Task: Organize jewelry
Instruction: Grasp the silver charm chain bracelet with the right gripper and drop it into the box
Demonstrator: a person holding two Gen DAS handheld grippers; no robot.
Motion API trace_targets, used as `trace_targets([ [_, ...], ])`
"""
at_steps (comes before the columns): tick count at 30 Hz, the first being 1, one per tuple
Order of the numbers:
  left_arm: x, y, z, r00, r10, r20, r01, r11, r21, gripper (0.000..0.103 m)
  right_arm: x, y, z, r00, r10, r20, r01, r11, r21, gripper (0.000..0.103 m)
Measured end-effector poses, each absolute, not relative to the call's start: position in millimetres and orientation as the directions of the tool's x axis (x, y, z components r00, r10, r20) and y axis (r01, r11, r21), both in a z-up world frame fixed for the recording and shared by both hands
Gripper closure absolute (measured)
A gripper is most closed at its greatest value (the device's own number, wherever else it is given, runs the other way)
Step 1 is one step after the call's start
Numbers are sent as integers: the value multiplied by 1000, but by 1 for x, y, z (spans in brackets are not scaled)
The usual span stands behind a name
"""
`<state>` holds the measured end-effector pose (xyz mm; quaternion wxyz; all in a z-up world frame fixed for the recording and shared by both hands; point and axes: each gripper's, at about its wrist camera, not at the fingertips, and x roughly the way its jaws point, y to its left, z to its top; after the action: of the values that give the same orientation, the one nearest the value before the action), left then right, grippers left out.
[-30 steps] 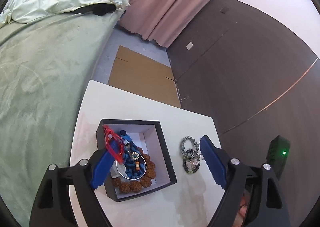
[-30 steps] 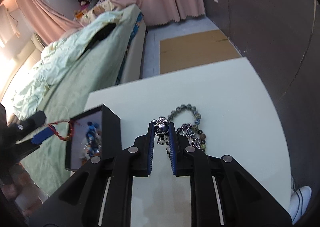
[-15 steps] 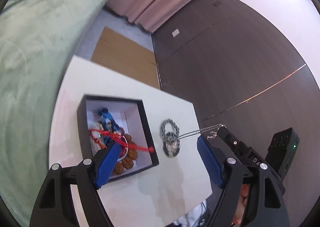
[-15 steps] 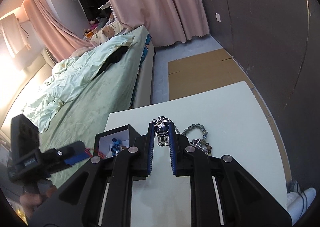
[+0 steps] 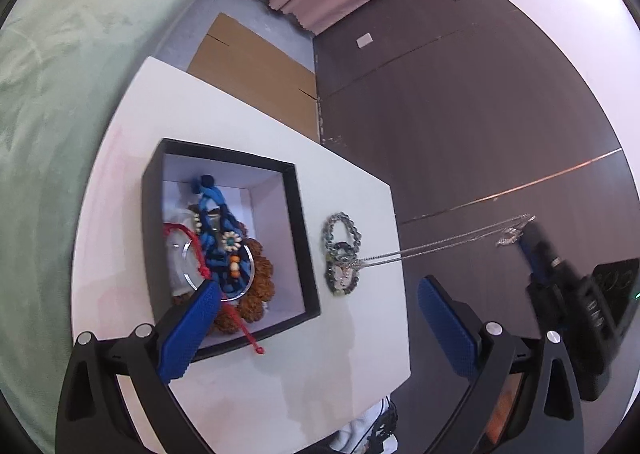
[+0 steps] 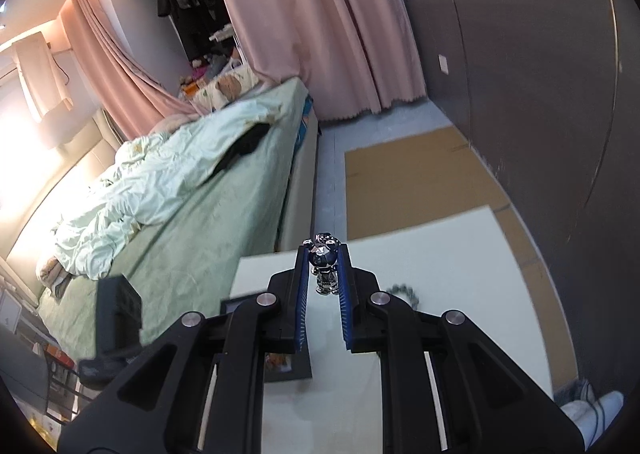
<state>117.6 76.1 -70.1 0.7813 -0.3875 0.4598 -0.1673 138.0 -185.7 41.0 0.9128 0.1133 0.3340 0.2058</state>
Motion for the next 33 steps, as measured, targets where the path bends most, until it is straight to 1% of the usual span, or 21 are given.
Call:
trace_targets([
  [8,117,85,-61,553,-585,-593,-103,659,-745,8,133,-174,90,722,453,-523,-337,890,306,88],
  [18,106,117,-48,612,-533,-585,-128,663,-738,8,115,-142,150,759,461,-459,-395,887,239,88],
  [21,102,129,-45,630,-515,-581,-136,664,-736,8,112,-128,160,759,473,-448,-416,881,225,88],
  [27,96,143,-43,650,-499,-573,-155,651,-743,8,107,-101,163,737,511,-443,-461,859,225,88],
  [33,94,149,-41,661,-488,-570,-166,646,-745,8,112,-83,147,712,528,-464,-475,848,235,88],
])
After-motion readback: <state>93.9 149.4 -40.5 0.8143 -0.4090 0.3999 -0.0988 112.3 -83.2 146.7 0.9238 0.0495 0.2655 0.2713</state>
